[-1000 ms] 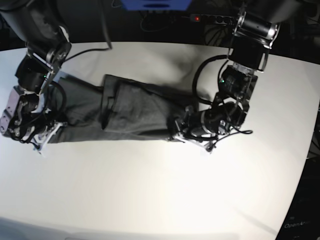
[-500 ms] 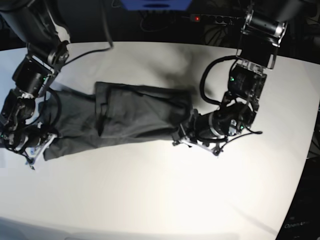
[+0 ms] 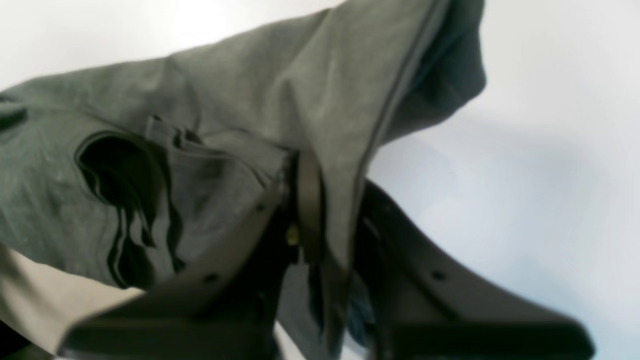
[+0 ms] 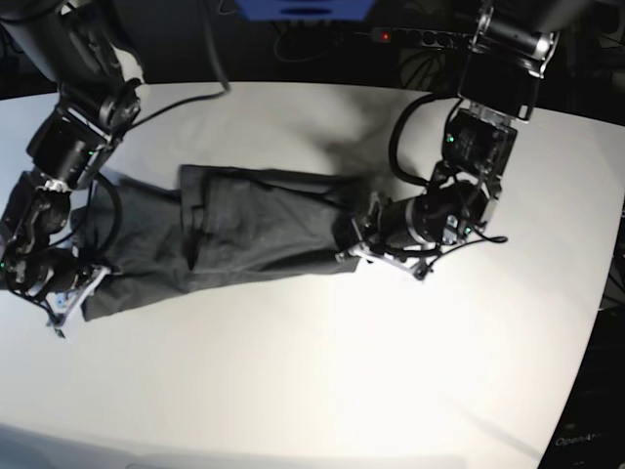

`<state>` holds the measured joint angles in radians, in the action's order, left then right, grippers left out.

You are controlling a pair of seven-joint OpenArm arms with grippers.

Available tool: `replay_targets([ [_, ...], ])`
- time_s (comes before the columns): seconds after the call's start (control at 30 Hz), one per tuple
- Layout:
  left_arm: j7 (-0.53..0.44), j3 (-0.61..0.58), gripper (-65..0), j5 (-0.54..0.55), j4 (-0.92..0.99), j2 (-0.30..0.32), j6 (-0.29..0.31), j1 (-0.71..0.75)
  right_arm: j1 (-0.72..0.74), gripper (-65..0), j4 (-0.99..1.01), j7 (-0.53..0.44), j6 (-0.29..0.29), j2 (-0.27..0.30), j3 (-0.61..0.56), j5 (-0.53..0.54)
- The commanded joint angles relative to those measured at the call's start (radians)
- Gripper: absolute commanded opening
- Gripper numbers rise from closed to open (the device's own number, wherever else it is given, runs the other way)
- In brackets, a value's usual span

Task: Fold the T-shirt properly
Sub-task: 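Lift the strip end with the right gripper and carry it toward the left gripper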

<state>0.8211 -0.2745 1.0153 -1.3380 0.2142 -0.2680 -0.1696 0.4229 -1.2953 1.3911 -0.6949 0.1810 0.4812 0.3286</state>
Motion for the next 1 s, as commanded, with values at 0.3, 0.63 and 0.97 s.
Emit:
replay_targets([
  [0.3,-0.015,0.007,-56.6,0.009,0.061,-0.003,0.006,-0.028,-0.043,-64.3,-0.241,0.005,-0.003,-0.011,0.007,0.008],
  [0.63,-0.015,0.007,-56.6,0.009,0.067,-0.006,0.006,-0.04,-0.075,-64.3,-0.252,0.005,-0.003,-0.105,0.007,0.011],
  [0.97,-0.016,0.007,-56.6,0.01,0.062,-0.008,0.008,-0.041,-0.114,-64.3,-0.29,0.005,-0.003,-0.174,-0.083,0.013],
])
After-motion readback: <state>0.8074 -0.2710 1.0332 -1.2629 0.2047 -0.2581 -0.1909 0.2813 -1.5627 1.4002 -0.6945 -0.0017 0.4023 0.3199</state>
